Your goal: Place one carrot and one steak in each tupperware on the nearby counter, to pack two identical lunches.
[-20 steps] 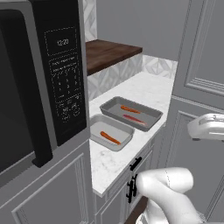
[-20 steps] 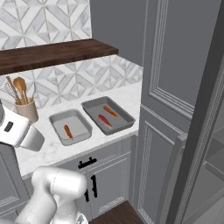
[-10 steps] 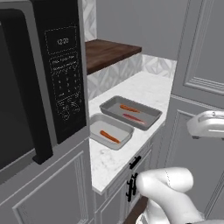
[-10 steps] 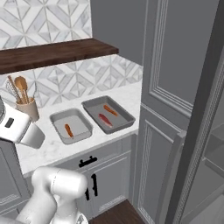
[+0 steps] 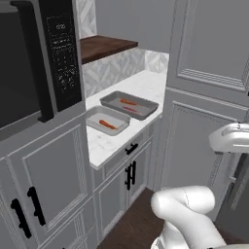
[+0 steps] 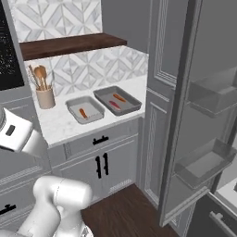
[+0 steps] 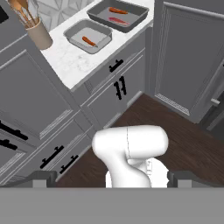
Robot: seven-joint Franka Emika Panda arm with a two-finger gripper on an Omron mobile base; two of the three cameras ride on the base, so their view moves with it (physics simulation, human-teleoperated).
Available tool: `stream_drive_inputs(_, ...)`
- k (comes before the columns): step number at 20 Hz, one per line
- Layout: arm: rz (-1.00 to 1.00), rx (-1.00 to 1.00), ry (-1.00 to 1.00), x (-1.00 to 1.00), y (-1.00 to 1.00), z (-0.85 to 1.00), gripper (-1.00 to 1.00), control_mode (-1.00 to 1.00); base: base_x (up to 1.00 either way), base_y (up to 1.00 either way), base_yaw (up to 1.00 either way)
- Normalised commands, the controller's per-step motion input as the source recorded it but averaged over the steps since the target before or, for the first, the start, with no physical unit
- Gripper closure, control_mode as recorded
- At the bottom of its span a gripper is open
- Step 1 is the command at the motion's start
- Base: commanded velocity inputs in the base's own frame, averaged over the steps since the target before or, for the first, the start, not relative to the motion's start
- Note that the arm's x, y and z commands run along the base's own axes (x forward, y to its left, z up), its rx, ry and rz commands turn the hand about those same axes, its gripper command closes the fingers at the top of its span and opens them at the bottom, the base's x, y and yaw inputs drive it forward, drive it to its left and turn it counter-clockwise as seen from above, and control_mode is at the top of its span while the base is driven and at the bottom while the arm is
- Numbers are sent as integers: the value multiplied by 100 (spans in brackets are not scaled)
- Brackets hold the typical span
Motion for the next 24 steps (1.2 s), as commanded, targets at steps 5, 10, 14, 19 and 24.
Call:
stream_drive_inputs(5,0,0,0,0,0,0,-100,100,-72,-8,-28)
stream_drive_inputs(10,0,0,0,0,0,0,-100,100,-21,-43,-43)
stream_drive_inputs(14,0,0,0,0,0,0,-100,100,-2,-43,-48)
stream_drive_inputs(19,0,0,0,0,0,0,-100,100,0,-46,-48)
stream_drive_inputs(24,0,0,0,0,0,0,-100,100,0,-47,-47)
